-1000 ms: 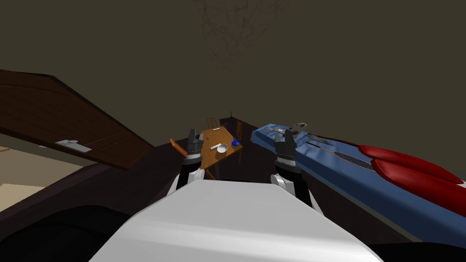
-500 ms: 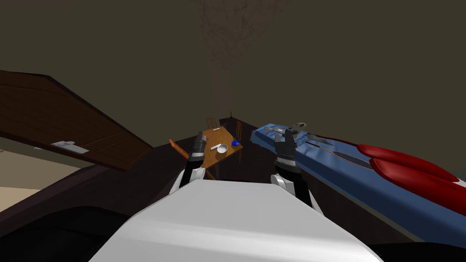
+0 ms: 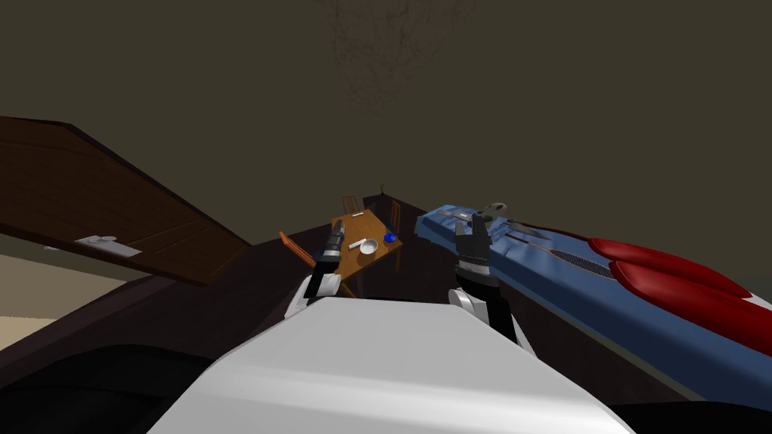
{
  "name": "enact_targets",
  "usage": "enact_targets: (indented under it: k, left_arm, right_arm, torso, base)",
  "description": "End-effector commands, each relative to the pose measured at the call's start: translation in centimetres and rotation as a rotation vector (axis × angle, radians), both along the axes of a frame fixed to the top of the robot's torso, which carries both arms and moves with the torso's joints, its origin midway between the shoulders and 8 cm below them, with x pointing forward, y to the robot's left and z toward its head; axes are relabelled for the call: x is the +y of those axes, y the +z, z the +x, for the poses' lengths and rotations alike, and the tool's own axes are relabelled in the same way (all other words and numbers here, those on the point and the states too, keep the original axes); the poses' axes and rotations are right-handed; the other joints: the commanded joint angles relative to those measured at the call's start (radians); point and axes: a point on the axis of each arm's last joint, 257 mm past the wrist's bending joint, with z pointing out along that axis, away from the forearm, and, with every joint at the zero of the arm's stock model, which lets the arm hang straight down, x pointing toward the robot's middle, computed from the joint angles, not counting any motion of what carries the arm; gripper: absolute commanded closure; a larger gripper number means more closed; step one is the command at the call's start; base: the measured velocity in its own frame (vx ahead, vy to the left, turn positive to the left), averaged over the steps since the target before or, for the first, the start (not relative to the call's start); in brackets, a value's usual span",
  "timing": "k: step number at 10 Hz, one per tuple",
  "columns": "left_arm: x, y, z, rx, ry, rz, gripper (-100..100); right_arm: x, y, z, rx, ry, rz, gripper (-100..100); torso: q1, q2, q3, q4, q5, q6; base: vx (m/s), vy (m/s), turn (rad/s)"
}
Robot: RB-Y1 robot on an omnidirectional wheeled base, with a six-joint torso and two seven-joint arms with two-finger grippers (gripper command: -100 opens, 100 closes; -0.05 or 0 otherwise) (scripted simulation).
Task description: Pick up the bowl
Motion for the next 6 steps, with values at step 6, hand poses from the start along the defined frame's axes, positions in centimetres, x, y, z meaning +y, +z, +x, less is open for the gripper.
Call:
enact_targets:
  k: [6]
  left_arm:
    - [2.3,-7.1,4.7,0.199,0.058,0.058,-100]
  right_arm:
    - [0.0,0.0,0.0,0.0,0.0,0.0,0]
  torso:
    - [0.0,0.0,0.0,0.0,0.0,0.0]
  base:
    - [0.008,0.017,-0.017]
